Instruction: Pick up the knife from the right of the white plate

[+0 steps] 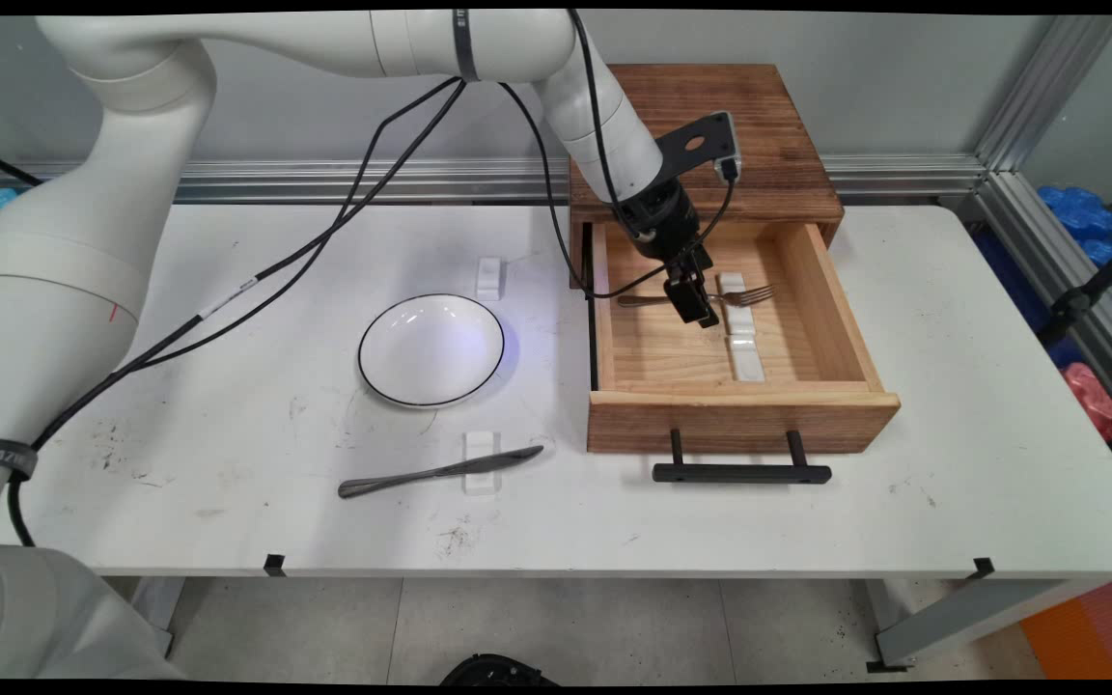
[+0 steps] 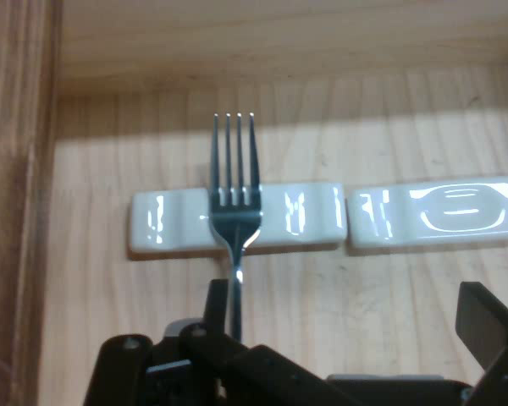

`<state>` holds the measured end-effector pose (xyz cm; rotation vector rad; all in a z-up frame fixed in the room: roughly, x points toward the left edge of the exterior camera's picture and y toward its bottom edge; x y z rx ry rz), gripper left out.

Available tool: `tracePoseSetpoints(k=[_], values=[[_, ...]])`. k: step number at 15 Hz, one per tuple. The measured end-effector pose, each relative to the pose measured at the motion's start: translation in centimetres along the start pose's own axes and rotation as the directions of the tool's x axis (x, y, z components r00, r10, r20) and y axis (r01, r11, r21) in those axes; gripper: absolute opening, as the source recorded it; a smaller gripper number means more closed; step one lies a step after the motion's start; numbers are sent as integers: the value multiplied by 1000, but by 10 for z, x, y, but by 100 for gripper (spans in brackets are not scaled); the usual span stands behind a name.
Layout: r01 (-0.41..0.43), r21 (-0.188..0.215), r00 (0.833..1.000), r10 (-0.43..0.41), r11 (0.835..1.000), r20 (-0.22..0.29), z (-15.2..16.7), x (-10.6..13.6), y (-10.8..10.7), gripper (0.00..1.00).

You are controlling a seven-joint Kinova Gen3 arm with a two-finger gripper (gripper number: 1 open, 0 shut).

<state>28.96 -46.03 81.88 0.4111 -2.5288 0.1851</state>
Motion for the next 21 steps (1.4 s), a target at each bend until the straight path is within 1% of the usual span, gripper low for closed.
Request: tracePoseSetpoints(k=[6,11,16,19,21], values=[[0,-3,1000,0,1000,-2,-8,3,7,100],[-7,3,1000,7,1000,-14,-25,16,15,100],[9,19,999,-8,1000,-35,-53,31,24,100],[20,24,999,-19,1000,-36,-71,31,31,100],[32,28,999,-31,999,-36,-87,27,38,100]])
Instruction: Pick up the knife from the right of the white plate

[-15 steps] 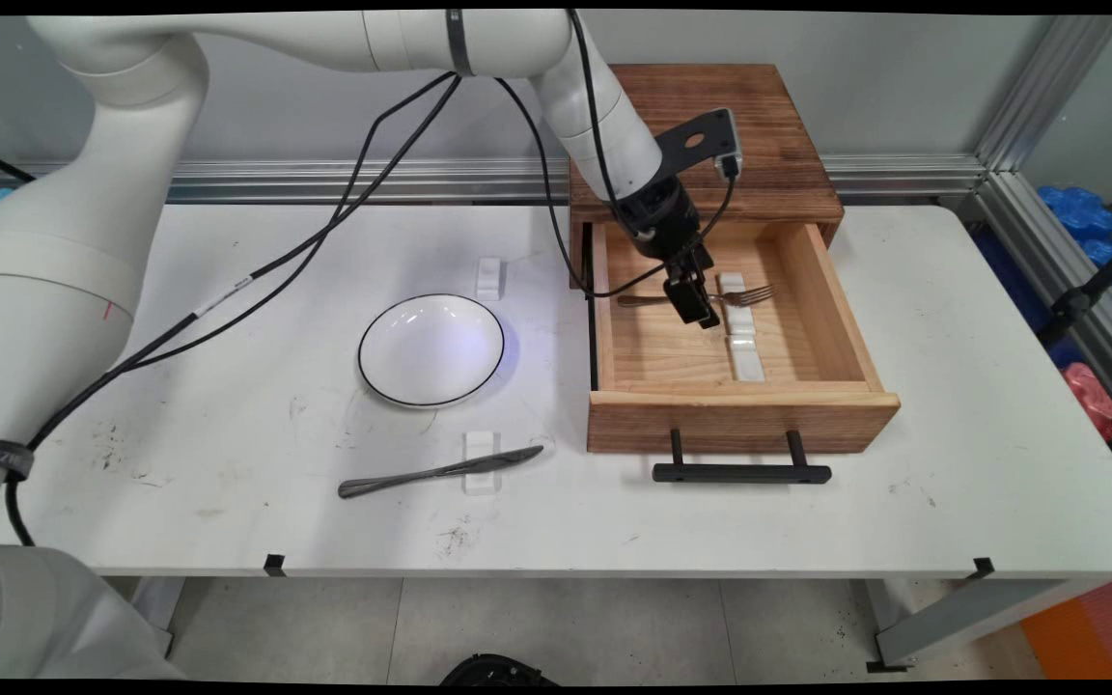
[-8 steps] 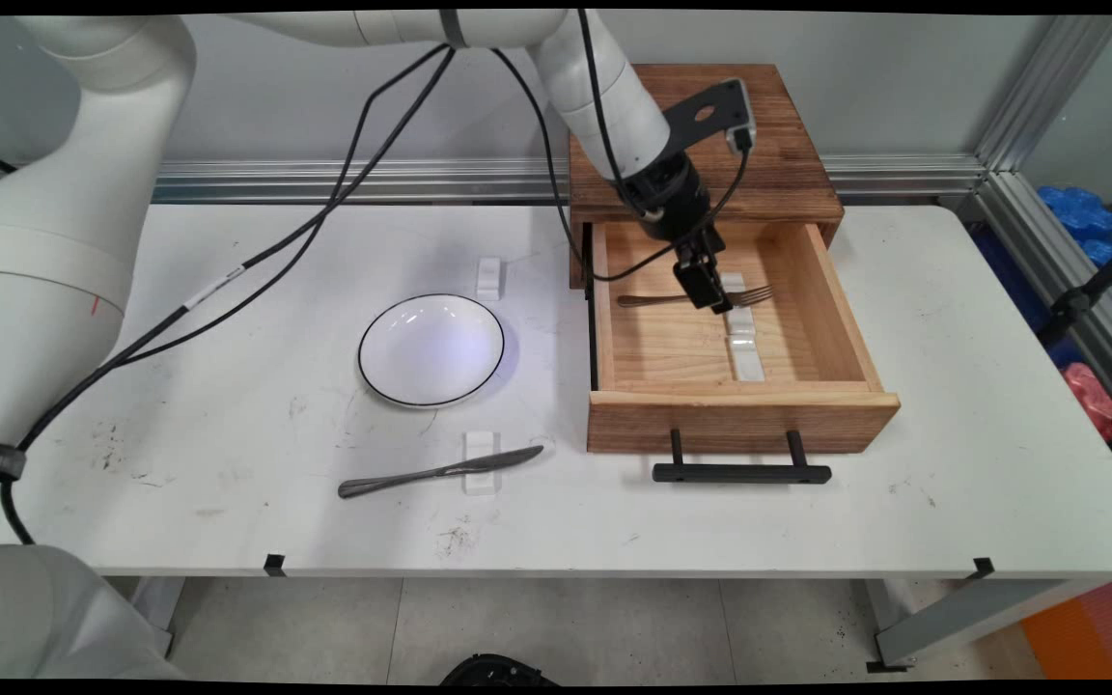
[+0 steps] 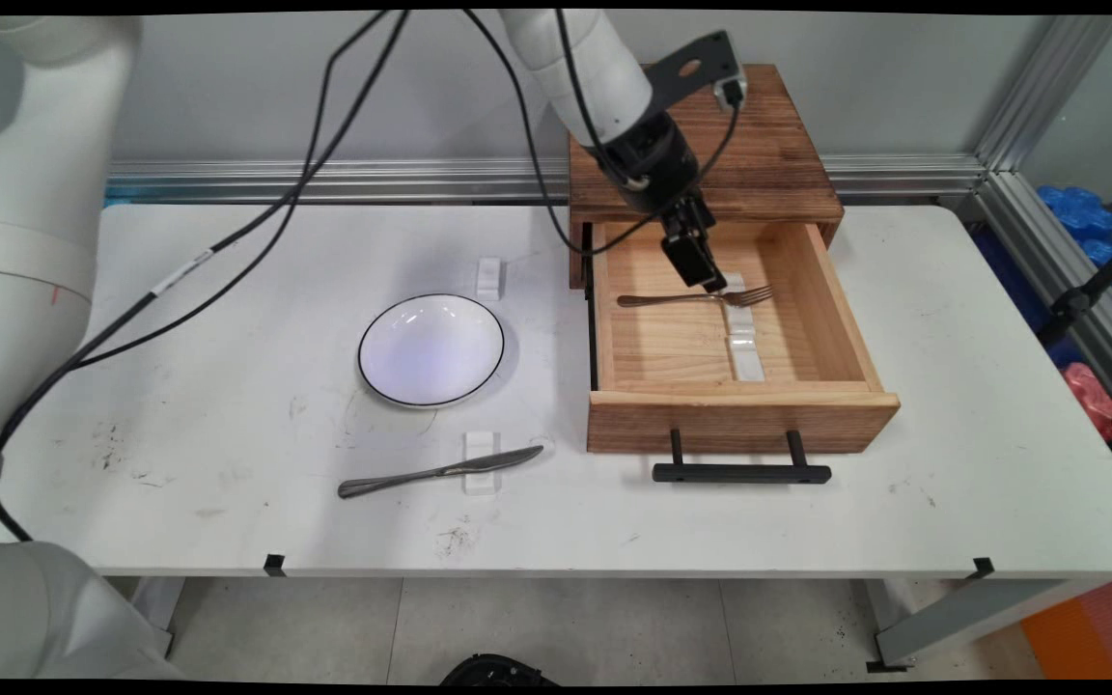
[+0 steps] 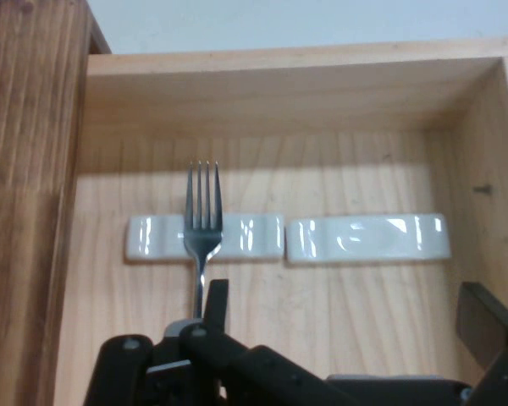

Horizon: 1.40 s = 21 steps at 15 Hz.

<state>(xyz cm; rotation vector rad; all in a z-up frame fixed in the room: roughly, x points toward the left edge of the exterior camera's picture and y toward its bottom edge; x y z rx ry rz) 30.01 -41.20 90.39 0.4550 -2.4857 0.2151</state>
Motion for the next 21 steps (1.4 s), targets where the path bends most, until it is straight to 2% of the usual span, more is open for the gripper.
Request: tracePoseSetpoints(k=[6,14,21], values=[[19,6,1000,-19,1000,7,-49,-33,19,100],[-32,-22,997,34,999,68,-112,-106,47,100],[-30,-59,992,37,998,123,-146,-161,74,100]])
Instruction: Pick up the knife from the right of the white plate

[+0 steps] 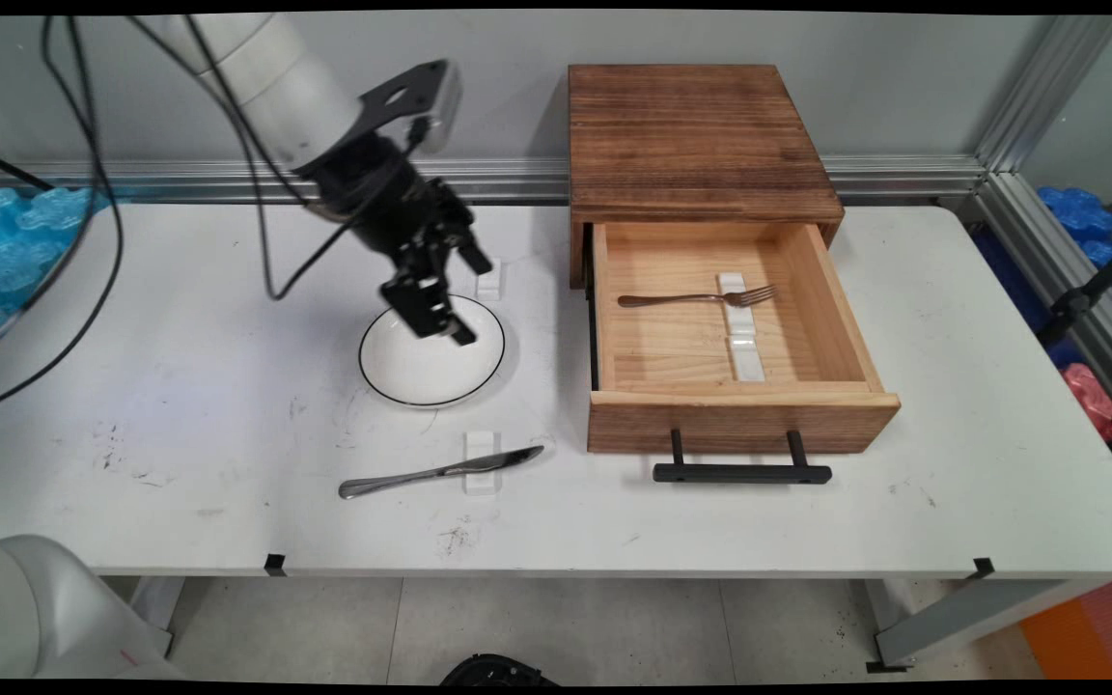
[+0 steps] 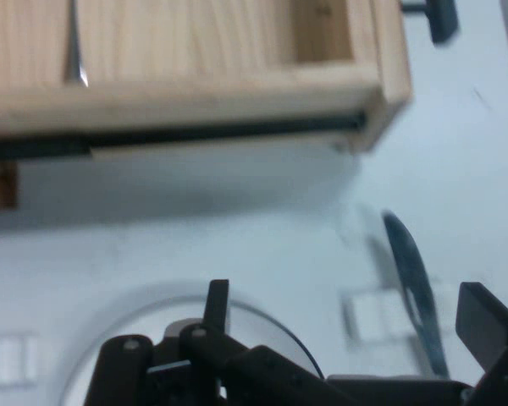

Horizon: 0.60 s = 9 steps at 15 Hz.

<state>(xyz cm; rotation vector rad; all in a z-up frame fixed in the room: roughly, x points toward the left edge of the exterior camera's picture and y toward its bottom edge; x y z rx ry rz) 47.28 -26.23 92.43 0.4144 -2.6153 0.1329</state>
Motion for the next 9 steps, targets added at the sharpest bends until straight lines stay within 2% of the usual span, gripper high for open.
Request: tracePoseSetpoints(k=[3,9], values=[[9,-16,1000,-8,1000,26,-5,-23,15,100],[62,-25,996,-60,998,70,-4,-49,40,100]])
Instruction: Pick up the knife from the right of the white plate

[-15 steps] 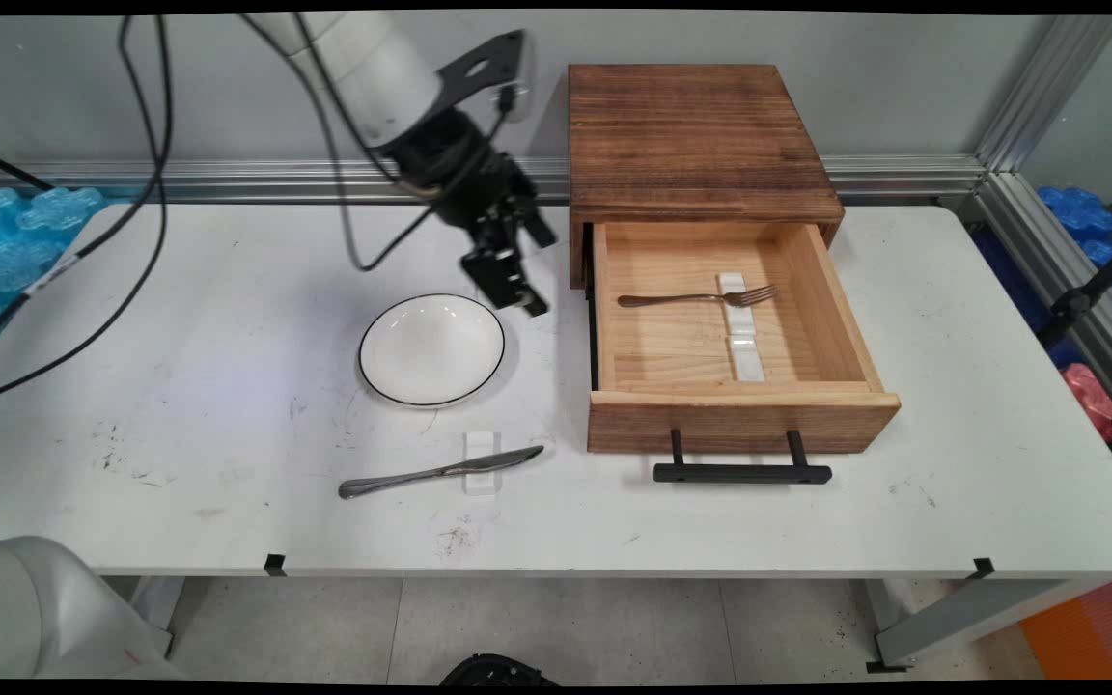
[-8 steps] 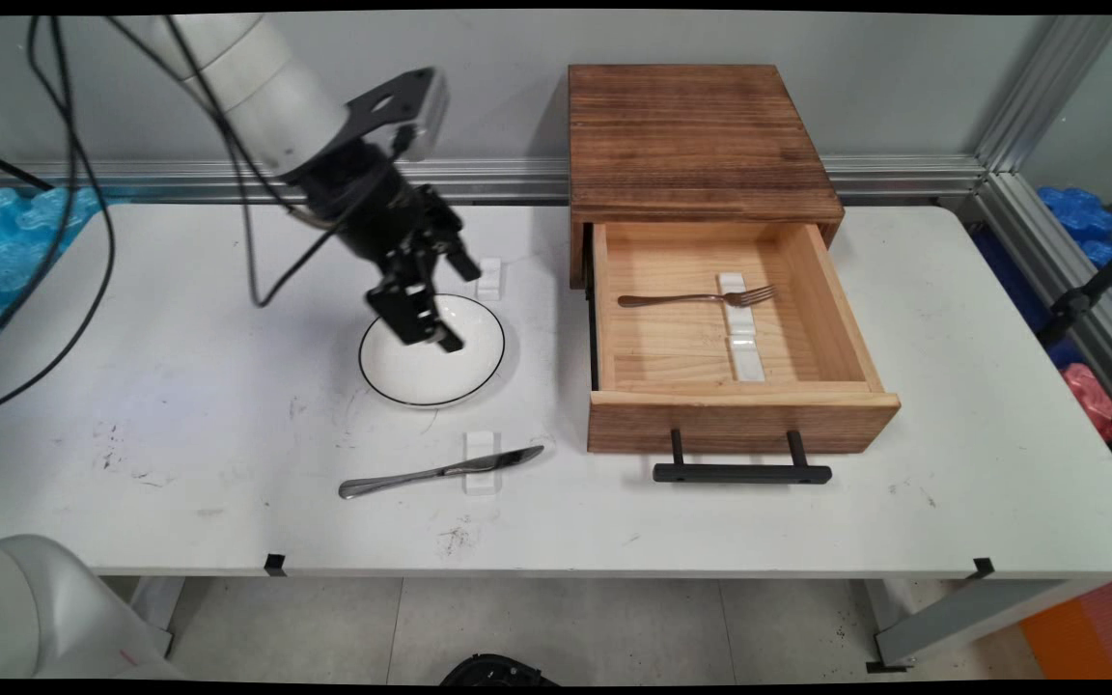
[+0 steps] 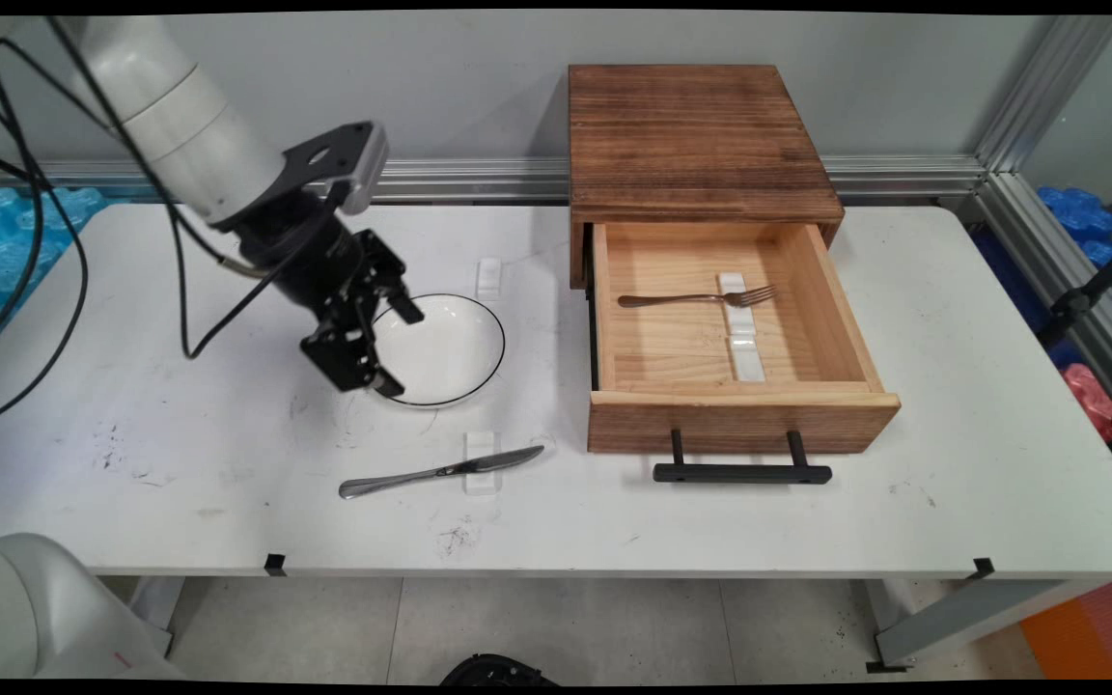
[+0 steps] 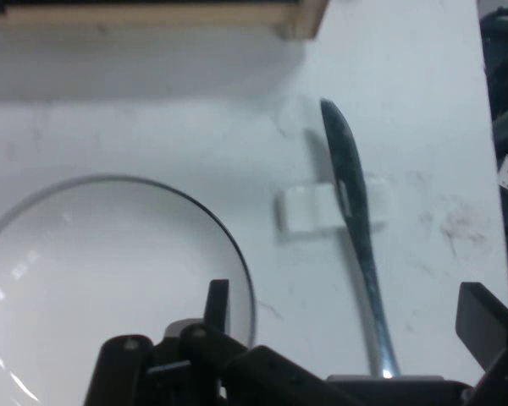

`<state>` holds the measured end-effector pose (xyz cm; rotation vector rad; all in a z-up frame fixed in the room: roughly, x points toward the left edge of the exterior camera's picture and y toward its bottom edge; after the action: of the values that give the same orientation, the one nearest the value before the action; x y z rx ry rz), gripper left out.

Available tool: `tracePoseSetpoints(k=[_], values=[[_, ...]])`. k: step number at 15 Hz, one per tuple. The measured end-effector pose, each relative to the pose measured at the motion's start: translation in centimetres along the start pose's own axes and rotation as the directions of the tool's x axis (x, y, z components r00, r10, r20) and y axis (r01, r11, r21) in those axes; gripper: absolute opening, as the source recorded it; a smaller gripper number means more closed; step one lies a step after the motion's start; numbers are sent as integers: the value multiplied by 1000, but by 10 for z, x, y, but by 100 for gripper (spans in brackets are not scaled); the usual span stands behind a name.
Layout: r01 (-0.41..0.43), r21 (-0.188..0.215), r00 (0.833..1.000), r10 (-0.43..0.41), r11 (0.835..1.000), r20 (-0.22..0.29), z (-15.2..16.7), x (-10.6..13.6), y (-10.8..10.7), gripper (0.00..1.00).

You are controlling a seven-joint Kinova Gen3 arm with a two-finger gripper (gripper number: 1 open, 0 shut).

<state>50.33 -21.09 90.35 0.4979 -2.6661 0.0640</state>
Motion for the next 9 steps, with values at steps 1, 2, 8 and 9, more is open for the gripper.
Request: tracePoseSetpoints(k=[1,2,8,9], values=[[17,-1,1000,-17,1000,10,2,-5,6,100],[26,-1,1000,-26,1000,15,3,-7,9,100],[66,6,997,-67,998,42,21,-15,35,100],[65,9,997,-65,998,45,25,-14,38,100]])
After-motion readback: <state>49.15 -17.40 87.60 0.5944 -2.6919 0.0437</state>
